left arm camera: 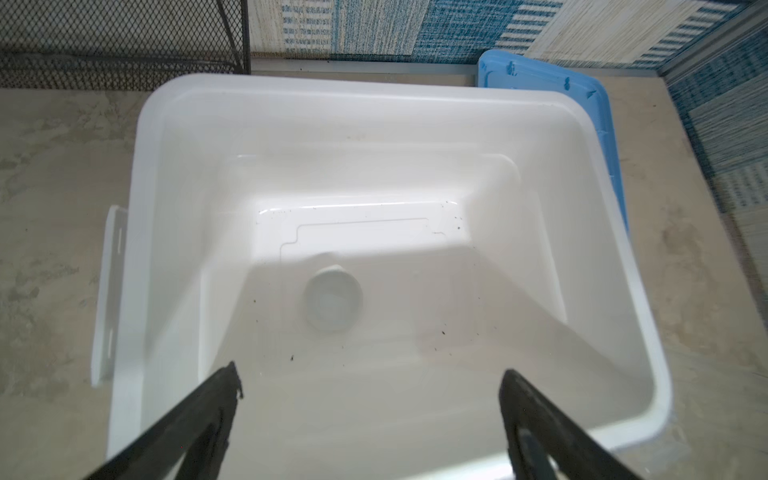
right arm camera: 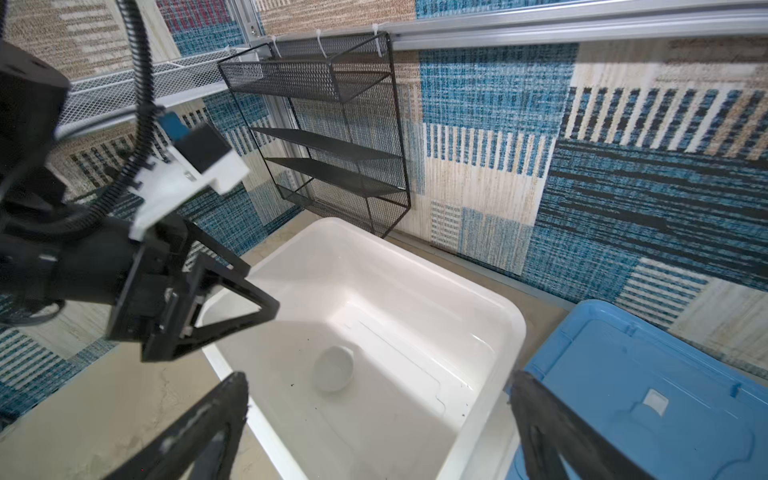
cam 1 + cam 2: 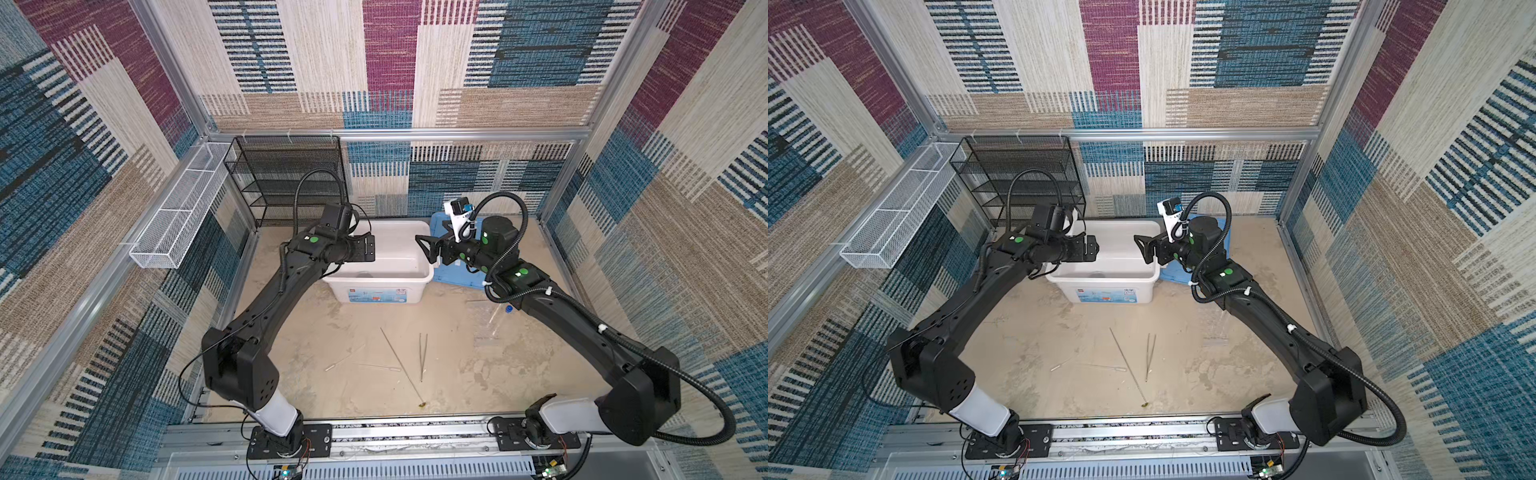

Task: Organize the chemistry lab equipment
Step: 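Withdraw the left gripper from the bin and move it over the metal rod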

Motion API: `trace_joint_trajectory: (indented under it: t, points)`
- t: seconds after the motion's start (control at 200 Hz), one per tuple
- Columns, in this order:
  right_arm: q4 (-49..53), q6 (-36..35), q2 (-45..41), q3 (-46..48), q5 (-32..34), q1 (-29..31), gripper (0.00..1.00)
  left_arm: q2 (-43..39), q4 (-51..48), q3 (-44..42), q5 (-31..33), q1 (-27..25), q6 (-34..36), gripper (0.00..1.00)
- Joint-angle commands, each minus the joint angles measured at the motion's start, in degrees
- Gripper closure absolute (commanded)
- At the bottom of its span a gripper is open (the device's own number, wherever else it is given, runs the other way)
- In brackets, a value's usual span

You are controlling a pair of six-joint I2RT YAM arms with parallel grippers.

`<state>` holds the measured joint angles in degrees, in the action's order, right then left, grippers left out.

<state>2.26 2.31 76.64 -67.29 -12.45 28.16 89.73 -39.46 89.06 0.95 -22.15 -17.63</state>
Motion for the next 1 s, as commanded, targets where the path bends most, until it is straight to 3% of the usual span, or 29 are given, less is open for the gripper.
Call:
trace_joint_trajectory:
  t: [0.0, 0.105, 0.195, 0.25, 0.406, 0.506, 0.691, 0.851, 0.992]
  points:
    - [4.22, -1.55, -3.73, 2.08, -0.09, 0.05, 0.01, -5.36, 2.18, -3.68, -4.70, -0.06, -6.16, 0.01]
    - [8.54, 0.04, -7.60, 4.74, -1.90, 0.05, 0.00, -9.44, 1.73, -7.56, -9.45, -1.23, -10.74, 0.01]
    - [10.67, 1.00, -11.36, 8.22, -3.17, 0.05, 0.01, -12.61, -3.20, -5.80, 2.12, -9.22, -7.26, 0.01]
    - [12.26, 0.90, -12.95, 10.12, -4.95, 0.05, 0.02, -14.40, -3.13, -6.87, 8.52, -13.39, -8.66, 0.01]
    - [14.84, 1.19, -16.22, 16.39, -5.95, 0.06, 0.03, -14.30, -3.35, -11.81, 6.81, -17.05, -18.81, 0.01]
    - [15.97, 1.84, -18.18, 19.63, -5.93, 0.15, 0.04, -14.53, -0.74, -17.18, 7.56, -19.62, -20.91, 0.01]
    - [14.54, 3.79, -21.24, 25.12, -6.68, 0.08, 0.03, -22.88, 17.21, -34.26, 4.74, -20.56, -21.80, 0.01]
    - [14.22, 5.64, -20.45, 27.09, -8.92, 0.18, 0.04, -19.71, 4.60, -31.52, 7.74, -22.26, -31.49, 0.01]
    - [13.87, 6.21, -19.94, 27.69, -8.68, 0.14, 0.04, -17.67, 4.57, -34.30, 7.68, -24.94, -43.70, 0.16]
